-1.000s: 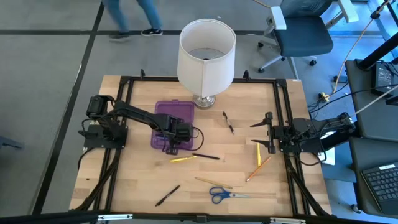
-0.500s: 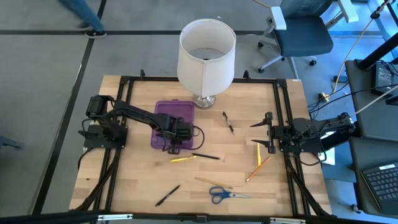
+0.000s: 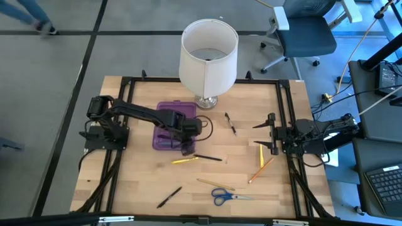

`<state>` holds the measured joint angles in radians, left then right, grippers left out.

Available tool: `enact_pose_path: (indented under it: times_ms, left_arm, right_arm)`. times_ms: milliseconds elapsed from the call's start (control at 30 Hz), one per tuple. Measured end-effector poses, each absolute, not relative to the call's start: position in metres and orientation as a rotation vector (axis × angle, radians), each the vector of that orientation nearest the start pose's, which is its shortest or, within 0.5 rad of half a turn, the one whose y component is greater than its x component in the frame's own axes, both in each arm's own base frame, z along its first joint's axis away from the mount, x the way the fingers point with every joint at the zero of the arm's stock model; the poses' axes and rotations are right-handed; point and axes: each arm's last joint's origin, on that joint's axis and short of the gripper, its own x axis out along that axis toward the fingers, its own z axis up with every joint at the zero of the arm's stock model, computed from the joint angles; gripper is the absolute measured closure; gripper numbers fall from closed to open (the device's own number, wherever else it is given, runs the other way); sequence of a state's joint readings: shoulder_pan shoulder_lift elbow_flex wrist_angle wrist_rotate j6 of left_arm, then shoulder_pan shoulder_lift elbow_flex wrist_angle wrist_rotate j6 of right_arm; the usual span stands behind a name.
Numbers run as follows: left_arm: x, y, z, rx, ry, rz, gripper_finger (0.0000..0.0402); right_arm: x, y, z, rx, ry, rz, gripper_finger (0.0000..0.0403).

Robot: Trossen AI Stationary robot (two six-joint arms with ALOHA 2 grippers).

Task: Pick & place school supplies into a supply box
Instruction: Put the left yellow pen into the purple supply box

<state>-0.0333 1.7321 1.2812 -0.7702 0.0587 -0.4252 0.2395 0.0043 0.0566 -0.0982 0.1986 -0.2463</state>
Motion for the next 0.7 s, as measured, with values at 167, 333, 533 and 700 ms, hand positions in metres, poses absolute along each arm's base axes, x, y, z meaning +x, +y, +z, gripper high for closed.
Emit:
enact_pose_path:
  times_ms: [167, 333, 533, 700]
  left_arm:
    - [0.349, -0.025, 0.229, -0.496, 1.15, 0.183, 0.0324]
    - [0.349, -0.053, 0.231, -0.428, 1.135, 0.08, 0.0321]
    - [0.343, -0.091, 0.231, -0.41, 1.141, 0.022, 0.0311]
    - [0.338, -0.116, 0.233, -0.357, 1.084, 0.066, 0.0276]
  right_arm:
    - [0.092, 0.017, 0.173, -0.255, 0.04, 0.046, 0.0106]
    - [0.092, 0.017, 0.173, -0.255, 0.04, 0.046, 0.0106]
    - [0.092, 0.017, 0.173, -0.255, 0.04, 0.046, 0.0106]
    - [0.092, 0.017, 0.173, -0.254, 0.04, 0.046, 0.0106]
